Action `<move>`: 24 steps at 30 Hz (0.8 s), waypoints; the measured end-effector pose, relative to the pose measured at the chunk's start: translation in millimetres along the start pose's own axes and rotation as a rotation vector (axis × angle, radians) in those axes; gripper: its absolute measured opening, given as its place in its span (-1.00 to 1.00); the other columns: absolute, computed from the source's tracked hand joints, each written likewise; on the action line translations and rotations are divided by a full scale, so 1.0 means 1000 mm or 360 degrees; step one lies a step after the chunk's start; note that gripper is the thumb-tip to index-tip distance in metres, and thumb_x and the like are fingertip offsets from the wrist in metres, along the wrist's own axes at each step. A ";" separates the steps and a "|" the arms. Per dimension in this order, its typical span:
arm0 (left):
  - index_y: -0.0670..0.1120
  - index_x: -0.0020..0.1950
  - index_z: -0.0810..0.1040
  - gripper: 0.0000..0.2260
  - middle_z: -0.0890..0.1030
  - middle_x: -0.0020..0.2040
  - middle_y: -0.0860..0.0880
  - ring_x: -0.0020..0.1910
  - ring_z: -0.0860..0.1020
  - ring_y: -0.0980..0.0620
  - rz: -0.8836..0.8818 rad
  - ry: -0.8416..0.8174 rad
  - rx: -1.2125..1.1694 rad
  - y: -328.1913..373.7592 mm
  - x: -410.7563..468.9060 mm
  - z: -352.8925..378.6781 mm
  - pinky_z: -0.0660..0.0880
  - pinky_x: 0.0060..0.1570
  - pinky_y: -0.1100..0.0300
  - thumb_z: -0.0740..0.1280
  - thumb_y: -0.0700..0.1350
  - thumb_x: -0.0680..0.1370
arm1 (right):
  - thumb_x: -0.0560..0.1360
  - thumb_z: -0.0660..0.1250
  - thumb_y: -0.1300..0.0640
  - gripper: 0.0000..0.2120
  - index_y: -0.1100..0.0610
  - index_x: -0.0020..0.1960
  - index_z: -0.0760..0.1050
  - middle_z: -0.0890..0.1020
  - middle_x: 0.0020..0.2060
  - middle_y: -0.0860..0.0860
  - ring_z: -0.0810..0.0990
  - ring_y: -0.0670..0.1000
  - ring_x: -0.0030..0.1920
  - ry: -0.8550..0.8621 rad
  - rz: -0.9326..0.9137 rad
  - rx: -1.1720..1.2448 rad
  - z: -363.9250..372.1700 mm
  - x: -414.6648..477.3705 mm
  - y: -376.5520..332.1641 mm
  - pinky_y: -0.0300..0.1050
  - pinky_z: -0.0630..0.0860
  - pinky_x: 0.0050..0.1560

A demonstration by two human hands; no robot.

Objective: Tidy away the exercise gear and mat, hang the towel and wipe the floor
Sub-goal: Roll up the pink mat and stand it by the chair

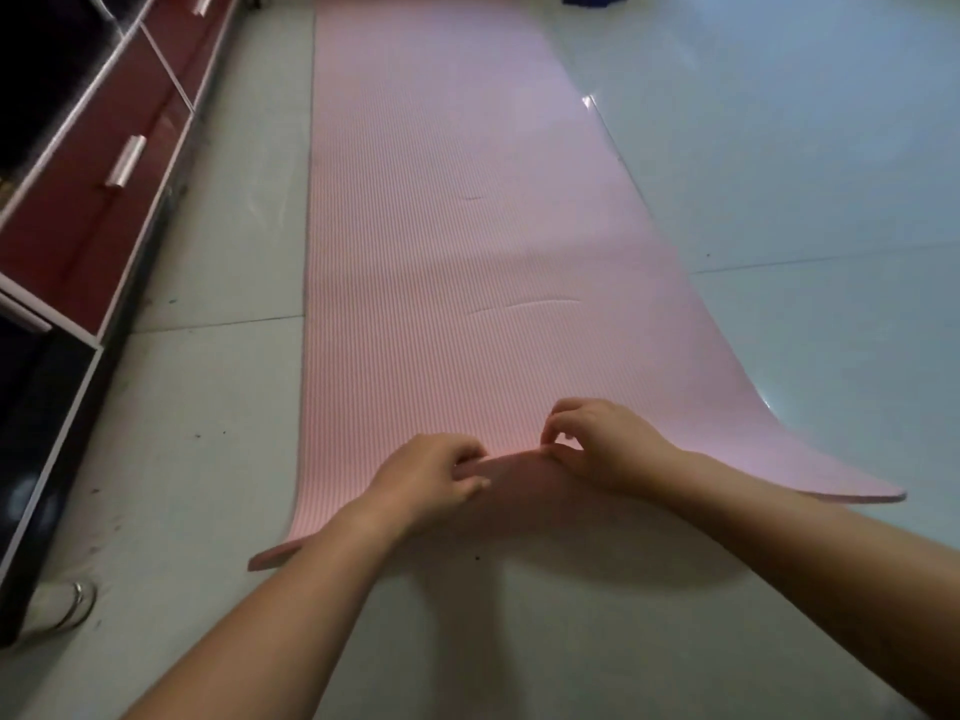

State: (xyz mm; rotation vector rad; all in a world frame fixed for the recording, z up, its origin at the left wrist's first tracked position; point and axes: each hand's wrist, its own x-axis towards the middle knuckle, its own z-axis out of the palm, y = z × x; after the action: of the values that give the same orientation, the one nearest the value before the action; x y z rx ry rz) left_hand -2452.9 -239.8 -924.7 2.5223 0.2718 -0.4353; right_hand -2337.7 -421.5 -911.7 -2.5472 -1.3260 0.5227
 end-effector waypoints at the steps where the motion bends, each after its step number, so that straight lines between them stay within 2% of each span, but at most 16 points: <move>1: 0.05 0.17 0.56 -0.73 0.61 0.11 0.04 0.09 0.54 0.06 -0.0035 0.0035 -0.0003 -0.001 0.002 -0.003 0.46 0.05 0.17 0.36 0.03 0.48 | 0.54 0.25 -0.02 -0.77 0.06 0.11 0.55 0.55 0.09 -0.06 0.50 0.00 0.11 0.0023 0.0005 -0.0096 -0.004 0.003 -0.002 -0.14 0.43 -0.01; 3: 0.10 0.16 0.55 -0.74 0.61 0.12 0.06 0.10 0.54 0.06 -0.0101 0.0086 0.0016 -0.002 0.007 -0.007 0.47 0.05 0.16 0.36 0.04 0.48 | 0.52 0.29 -0.03 -0.74 0.06 0.15 0.53 0.55 0.06 -0.05 0.50 0.03 0.10 0.0184 -0.0025 -0.0300 -0.008 0.006 -0.008 -0.13 0.44 -0.10; 5: 0.13 0.14 0.54 -0.76 0.61 0.11 0.09 0.09 0.54 0.05 -0.0147 0.0163 0.0050 -0.003 0.013 -0.012 0.47 0.01 0.17 0.36 0.05 0.48 | 0.38 0.47 0.05 -0.78 0.09 -0.01 0.60 0.61 -0.10 0.01 0.59 0.07 -0.11 0.0361 -0.0115 -0.0402 -0.008 0.008 -0.014 -0.16 0.40 -0.35; 7: 0.17 0.11 0.55 -0.78 0.61 0.09 0.11 0.07 0.54 0.04 -0.0164 0.0285 0.0089 -0.002 0.017 -0.019 0.44 -0.05 0.20 0.36 0.08 0.47 | 0.24 0.58 0.12 -0.79 0.09 -0.19 0.60 0.60 -0.28 0.01 0.57 0.05 -0.31 0.0385 -0.0121 -0.0474 -0.007 0.010 -0.016 -0.24 0.24 -0.50; 10: 0.18 0.11 0.56 -0.77 0.62 0.09 0.11 0.08 0.55 0.03 -0.0186 0.0436 0.0138 -0.002 0.021 -0.027 0.43 -0.08 0.20 0.36 0.10 0.46 | 0.13 0.61 0.18 -0.73 0.07 -0.27 0.56 0.55 -0.33 -0.03 0.51 0.00 -0.36 0.0368 -0.0054 -0.0562 -0.005 0.017 -0.017 -0.27 0.16 -0.54; 12: 0.17 0.13 0.56 -0.76 0.61 0.12 0.10 0.11 0.55 0.01 -0.0204 0.0467 0.0184 -0.003 0.023 -0.030 0.46 -0.05 0.18 0.36 0.10 0.47 | 0.15 0.59 0.20 -0.75 0.08 -0.24 0.58 0.58 -0.29 -0.02 0.52 0.02 -0.33 0.0378 -0.0069 -0.0530 -0.005 0.019 -0.018 -0.24 0.27 -0.56; 13: 0.17 0.13 0.56 -0.76 0.61 0.13 0.10 0.12 0.54 0.01 -0.0213 0.0468 0.0198 -0.004 0.023 -0.031 0.47 -0.03 0.17 0.36 0.10 0.47 | 0.20 0.56 0.20 -0.77 0.11 -0.19 0.59 0.60 -0.24 0.01 0.55 0.05 -0.28 0.0365 -0.0096 -0.0483 -0.005 0.019 -0.017 -0.19 0.40 -0.51; 15: 0.17 0.13 0.56 -0.75 0.61 0.13 0.08 0.12 0.55 0.00 -0.0244 0.0465 0.0177 -0.007 0.025 -0.032 0.48 -0.02 0.16 0.37 0.10 0.46 | 0.34 0.48 0.10 -0.69 0.18 0.04 0.58 0.62 -0.05 0.10 0.57 0.14 -0.09 0.0307 -0.0123 -0.0453 -0.003 0.016 -0.016 -0.05 0.57 -0.19; 16: 0.17 0.12 0.56 -0.75 0.61 0.13 0.08 0.11 0.55 0.00 -0.0260 0.0467 0.0155 -0.009 0.026 -0.032 0.49 -0.01 0.15 0.38 0.10 0.45 | 0.41 0.42 0.03 -0.57 0.21 0.20 0.50 0.56 0.12 0.14 0.52 0.17 0.07 0.0234 -0.0118 -0.0476 -0.001 0.014 -0.016 0.00 0.53 0.03; 18: 0.16 0.11 0.56 -0.75 0.61 0.11 0.09 0.10 0.55 0.02 -0.0270 0.0471 0.0128 -0.011 0.028 -0.029 0.49 -0.02 0.15 0.40 0.10 0.44 | 0.51 0.28 -0.07 -0.36 0.22 0.45 0.19 0.29 0.40 0.13 0.26 0.16 0.37 0.0044 -0.0077 -0.0466 0.007 0.010 -0.013 -0.01 0.25 0.37; 19: 0.15 0.11 0.56 -0.75 0.61 0.11 0.10 0.10 0.55 0.03 -0.0259 0.0462 0.0144 -0.011 0.028 -0.027 0.49 -0.03 0.16 0.39 0.10 0.45 | 0.52 0.23 -0.10 -0.31 0.19 0.50 0.06 0.15 0.47 0.10 0.12 0.13 0.44 -0.0012 -0.0064 -0.0420 0.012 0.007 -0.011 -0.05 0.13 0.43; 21: 0.14 0.12 0.55 -0.75 0.59 0.11 0.11 0.10 0.53 0.05 -0.0223 0.0424 0.0218 -0.012 0.029 -0.022 0.47 -0.05 0.17 0.37 0.10 0.46 | 0.52 0.21 -0.16 -0.24 0.15 0.52 -0.07 0.00 0.51 0.06 -0.06 0.08 0.50 -0.0101 -0.0032 -0.0352 0.022 0.005 -0.009 -0.08 -0.01 0.47; 24: 0.13 0.12 0.53 -0.77 0.56 0.10 0.10 0.09 0.51 0.04 -0.0216 0.0367 0.0268 -0.013 0.030 -0.014 0.45 -0.08 0.17 0.34 0.11 0.48 | 0.47 0.28 -0.18 -0.15 0.15 0.52 -0.11 -0.03 0.51 0.05 -0.09 0.09 0.50 -0.0216 -0.0012 -0.0322 0.038 0.005 -0.004 -0.08 -0.03 0.47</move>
State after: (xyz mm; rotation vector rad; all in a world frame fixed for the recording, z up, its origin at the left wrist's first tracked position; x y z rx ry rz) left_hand -2425.4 -217.8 -931.1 2.7325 0.5161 -0.2260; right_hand -2353.8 -413.3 -946.3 -2.7087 -1.5047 0.5981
